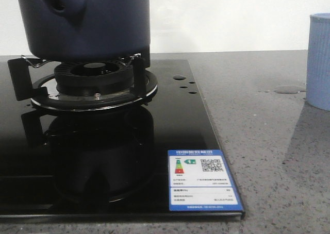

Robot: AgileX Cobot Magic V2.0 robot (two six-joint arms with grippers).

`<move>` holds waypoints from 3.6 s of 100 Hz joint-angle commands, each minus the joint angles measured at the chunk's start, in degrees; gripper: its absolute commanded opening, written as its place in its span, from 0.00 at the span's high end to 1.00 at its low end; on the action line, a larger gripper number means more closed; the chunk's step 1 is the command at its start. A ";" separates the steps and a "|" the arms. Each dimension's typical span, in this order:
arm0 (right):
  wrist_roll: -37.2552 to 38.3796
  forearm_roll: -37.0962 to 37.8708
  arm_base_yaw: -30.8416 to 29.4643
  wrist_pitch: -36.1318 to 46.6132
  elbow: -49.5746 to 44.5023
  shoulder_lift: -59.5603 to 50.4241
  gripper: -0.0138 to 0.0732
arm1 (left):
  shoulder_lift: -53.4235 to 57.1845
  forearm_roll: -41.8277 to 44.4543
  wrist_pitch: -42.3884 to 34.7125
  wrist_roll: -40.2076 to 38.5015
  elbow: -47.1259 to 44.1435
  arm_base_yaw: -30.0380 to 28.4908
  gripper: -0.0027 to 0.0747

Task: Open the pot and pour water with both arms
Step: 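Grasp the blue lid knob with the left gripper and lift the lid, then move the right gripper down around the light blue cup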

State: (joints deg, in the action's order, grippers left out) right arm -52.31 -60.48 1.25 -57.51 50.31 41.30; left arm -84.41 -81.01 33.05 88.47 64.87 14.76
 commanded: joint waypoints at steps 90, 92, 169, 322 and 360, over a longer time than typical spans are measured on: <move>-0.30 -1.35 0.09 21.01 1.86 0.28 0.09 | 4.48 -6.36 -0.14 1.50 4.97 0.25 0.75; -0.30 -0.90 0.09 22.35 1.86 0.28 0.09 | 4.79 -6.36 -0.24 1.50 5.35 0.25 0.75; 0.66 13.30 -0.11 47.47 -14.76 -0.03 0.09 | 22.84 -3.23 -2.10 -2.68 -1.78 -11.16 0.64; 0.66 0.01 5.20 57.82 -26.25 6.00 0.09 | 24.13 -5.12 -2.00 -2.68 -4.45 -11.03 0.64; 0.66 1.83 8.87 65.24 -26.16 11.73 0.09 | 24.02 -5.12 -2.00 -2.68 -4.45 -11.03 0.64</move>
State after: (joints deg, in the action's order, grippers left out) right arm -51.49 -59.56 8.59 3.80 22.17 52.61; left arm -61.67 -82.15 31.51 86.35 58.34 3.83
